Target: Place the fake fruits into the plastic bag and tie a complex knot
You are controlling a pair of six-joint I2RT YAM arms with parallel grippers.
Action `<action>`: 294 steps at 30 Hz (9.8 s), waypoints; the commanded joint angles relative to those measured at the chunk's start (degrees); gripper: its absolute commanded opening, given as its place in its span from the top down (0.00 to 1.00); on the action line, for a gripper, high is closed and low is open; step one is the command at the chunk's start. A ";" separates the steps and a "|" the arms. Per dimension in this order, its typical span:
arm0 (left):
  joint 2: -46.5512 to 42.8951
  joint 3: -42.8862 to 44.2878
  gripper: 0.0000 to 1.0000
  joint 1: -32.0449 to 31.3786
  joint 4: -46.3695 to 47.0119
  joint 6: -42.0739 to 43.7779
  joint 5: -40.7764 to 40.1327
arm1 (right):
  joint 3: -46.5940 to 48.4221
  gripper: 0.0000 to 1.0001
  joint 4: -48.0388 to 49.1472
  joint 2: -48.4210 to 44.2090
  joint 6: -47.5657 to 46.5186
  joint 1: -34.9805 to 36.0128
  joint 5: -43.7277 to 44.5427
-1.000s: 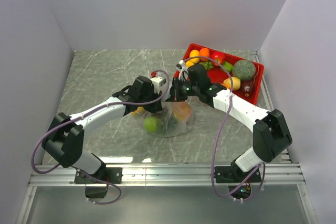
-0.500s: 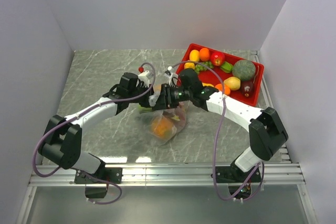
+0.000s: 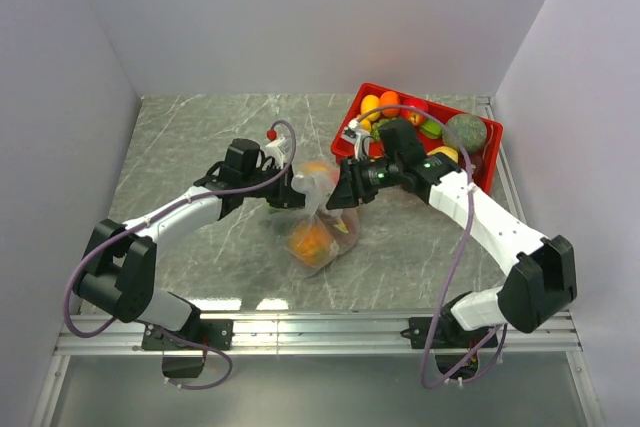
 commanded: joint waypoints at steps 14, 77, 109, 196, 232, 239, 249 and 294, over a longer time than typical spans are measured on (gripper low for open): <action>-0.45 -0.20 1.00 0.13 1.32 0.03 5.32 | -1.46 0.73 12.29 8.67 7.67 -1.87 1.76; 0.33 -10.75 1.00 0.40 54.75 -29.76 28.27 | 10.41 0.35 28.64 23.35 21.55 7.46 -3.34; -0.89 -13.56 1.00 1.89 48.86 -22.12 25.71 | 21.22 0.09 -5.01 23.27 -4.72 3.42 -4.13; 4.56 -15.14 1.00 1.01 62.22 -29.86 24.65 | 18.84 0.04 -17.84 11.66 -13.51 1.58 -6.41; 3.94 -12.51 1.00 -1.27 57.30 -23.70 25.62 | 11.48 0.34 -5.80 12.29 -5.68 -1.76 -8.09; 5.17 -12.07 1.00 -1.36 59.41 -25.20 26.23 | 5.06 0.40 -3.73 3.85 -5.17 -4.49 -7.65; 6.49 -11.28 1.00 -2.59 61.17 -25.99 26.23 | 3.73 0.31 5.34 9.28 2.12 2.36 -5.54; 5.61 -10.66 0.92 -2.77 55.99 -22.13 28.70 | 1.62 0.50 -2.22 7.44 1.77 -6.86 -17.93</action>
